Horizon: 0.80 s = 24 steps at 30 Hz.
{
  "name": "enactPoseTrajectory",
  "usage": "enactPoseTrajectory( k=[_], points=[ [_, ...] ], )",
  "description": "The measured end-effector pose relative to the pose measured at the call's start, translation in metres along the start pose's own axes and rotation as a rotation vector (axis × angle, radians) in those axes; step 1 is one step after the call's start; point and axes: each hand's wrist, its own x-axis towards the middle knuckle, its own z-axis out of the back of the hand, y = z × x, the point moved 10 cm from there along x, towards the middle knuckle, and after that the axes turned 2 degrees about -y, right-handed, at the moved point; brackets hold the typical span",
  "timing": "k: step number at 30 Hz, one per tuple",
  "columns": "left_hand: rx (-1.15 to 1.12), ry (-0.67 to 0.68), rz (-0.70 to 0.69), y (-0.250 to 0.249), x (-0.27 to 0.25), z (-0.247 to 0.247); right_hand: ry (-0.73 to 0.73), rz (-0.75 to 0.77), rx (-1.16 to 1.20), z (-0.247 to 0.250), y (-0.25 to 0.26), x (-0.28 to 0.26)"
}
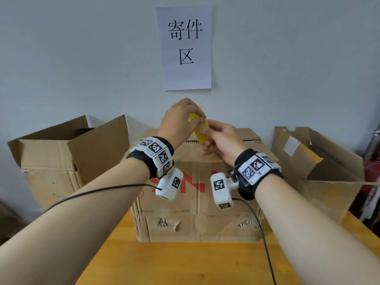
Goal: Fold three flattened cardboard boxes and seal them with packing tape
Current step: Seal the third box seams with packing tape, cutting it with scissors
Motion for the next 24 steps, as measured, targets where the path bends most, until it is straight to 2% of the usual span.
enactPoseTrajectory(
  k=[15, 20, 24],
  points=[
    [0.076, 0.106, -0.094, -0.006, -0.003, -0.016, -0.030, -0.040, 0.042, 0.004, -0.005, 0.003],
    [-0.064, 0.104, -0.053, 0.003, -0.004, -0.015, -0.026, -0.028, 0.027, 0.005, -0.003, 0.003],
    [-0.080, 0.054, -0.043, 0.006, -0.005, -0.003, -0.025, -0.015, -0.001, 0.004, -0.002, 0.003]
  ],
)
